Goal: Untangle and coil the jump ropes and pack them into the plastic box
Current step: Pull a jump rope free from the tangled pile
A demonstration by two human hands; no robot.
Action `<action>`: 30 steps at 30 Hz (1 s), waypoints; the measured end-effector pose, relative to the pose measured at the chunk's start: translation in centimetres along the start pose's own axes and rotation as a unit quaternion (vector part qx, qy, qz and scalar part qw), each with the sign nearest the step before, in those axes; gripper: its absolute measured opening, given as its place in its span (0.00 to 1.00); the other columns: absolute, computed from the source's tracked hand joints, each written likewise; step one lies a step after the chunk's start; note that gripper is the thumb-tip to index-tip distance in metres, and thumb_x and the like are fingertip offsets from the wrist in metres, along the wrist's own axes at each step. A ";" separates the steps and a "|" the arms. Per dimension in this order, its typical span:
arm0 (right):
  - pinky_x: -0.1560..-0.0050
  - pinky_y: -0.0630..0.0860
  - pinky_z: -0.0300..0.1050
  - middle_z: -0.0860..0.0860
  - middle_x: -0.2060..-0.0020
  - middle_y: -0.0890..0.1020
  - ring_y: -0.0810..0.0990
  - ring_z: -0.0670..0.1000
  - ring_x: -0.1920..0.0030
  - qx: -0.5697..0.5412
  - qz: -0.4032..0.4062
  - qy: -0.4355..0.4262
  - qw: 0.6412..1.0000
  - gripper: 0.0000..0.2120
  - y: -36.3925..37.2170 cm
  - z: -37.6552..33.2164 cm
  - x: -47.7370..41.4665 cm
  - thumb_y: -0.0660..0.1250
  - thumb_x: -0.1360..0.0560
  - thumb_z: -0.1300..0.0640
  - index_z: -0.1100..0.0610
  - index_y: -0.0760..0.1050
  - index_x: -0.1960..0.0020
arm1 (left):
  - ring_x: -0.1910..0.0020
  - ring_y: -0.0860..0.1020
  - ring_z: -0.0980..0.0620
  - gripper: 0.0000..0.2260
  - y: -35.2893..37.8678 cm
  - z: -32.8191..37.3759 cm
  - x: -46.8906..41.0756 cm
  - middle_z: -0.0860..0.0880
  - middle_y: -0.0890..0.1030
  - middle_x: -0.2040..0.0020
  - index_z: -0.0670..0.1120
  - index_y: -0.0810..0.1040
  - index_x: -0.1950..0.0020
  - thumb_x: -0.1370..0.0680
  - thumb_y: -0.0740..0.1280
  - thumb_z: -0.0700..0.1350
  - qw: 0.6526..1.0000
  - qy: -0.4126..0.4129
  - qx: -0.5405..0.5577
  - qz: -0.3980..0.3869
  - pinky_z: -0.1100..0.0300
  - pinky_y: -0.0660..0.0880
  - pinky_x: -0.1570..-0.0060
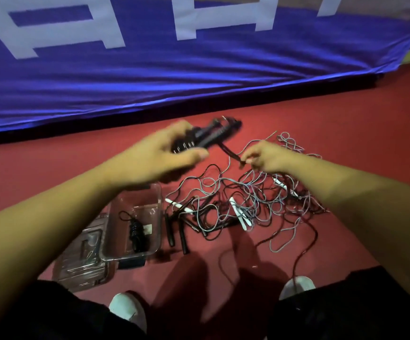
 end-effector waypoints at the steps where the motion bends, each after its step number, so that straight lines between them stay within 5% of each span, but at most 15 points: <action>1: 0.69 0.63 0.40 0.53 0.67 0.79 0.69 0.48 0.71 0.014 -0.033 0.005 0.999 0.12 1.3 -0.2 0.0 0.61 0.21 0.66 0.54 0.81 0.54 | 0.76 0.68 0.56 0.14 -2.0 -0.9 -0.2 0.49 0.74 0.67 0.56 0.71 0.43 0.25 0.72 0.49 0.997 -0.024 0.045 0.057 0.63 0.64 0.78; 7: 0.66 0.63 0.42 0.50 0.69 0.75 0.69 0.50 0.68 -0.012 -0.099 -0.052 0.994 0.16 5.8 -6.0 1.3 0.58 0.20 0.62 0.51 0.77 0.62 | 0.75 0.66 0.50 0.06 -11.4 -7.0 0.2 0.45 0.73 0.67 0.51 0.74 0.49 0.22 0.70 0.45 0.959 -0.138 -0.060 0.239 0.63 0.63 0.76; 12: 0.71 0.62 0.41 0.51 0.72 0.72 0.65 0.49 0.72 -0.057 -0.103 -0.108 0.987 0.13 5.6 -13.1 3.7 0.58 0.22 0.59 0.55 0.76 0.63 | 0.74 0.76 0.48 0.13 -15.3 -11.7 2.0 0.46 0.79 0.64 0.47 0.73 0.47 0.27 0.74 0.42 0.910 -0.225 -0.234 0.259 0.60 0.72 0.70; 16: 0.73 0.62 0.40 0.49 0.74 0.70 0.65 0.45 0.76 0.033 -0.061 -0.174 0.982 0.16 4.8 -17.0 5.2 0.62 0.21 0.48 0.58 0.79 0.59 | 0.58 0.83 0.42 0.18 -14.9 -12.4 1.9 0.43 0.82 0.50 0.51 0.72 0.42 0.28 0.75 0.47 0.846 -0.262 -0.412 0.215 0.52 0.77 0.55; 19: 0.73 0.60 0.40 0.48 0.75 0.67 0.63 0.45 0.76 0.031 -0.056 -0.196 0.978 0.15 4.5 -18.4 5.7 0.62 0.20 0.50 0.60 0.79 0.57 | 0.47 0.80 0.37 0.22 -12.7 -13.0 1.2 0.42 0.80 0.42 0.54 0.71 0.37 0.28 0.74 0.51 0.786 -0.282 -0.533 0.135 0.50 0.76 0.52; 26: 0.71 0.63 0.37 0.49 0.74 0.72 0.66 0.41 0.77 0.020 0.060 -0.151 0.986 0.15 -1.3 -15.9 4.6 0.61 0.20 0.53 0.54 0.78 0.62 | 0.49 0.80 0.45 0.18 -4.2 -12.4 -0.5 0.50 0.83 0.47 0.56 0.75 0.37 0.27 0.71 0.52 0.804 -0.174 -0.561 -0.091 0.58 0.72 0.57; 30: 0.77 0.61 0.33 0.46 0.80 0.66 0.65 0.42 0.82 -0.008 0.130 -0.116 0.985 0.14 -3.9 -14.3 3.9 0.63 0.21 0.53 0.56 0.78 0.64 | 0.51 0.81 0.48 0.26 0.6 -9.8 -1.0 0.51 0.84 0.52 0.56 0.77 0.41 0.32 0.69 0.70 0.823 -0.111 -0.537 -0.149 0.60 0.69 0.58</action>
Point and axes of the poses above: each hand's wrist, its own x-axis away from the middle knuckle, its own y-axis out of the palm, z = x × y, the point moved 9 cm from there along -x, towards the middle knuckle
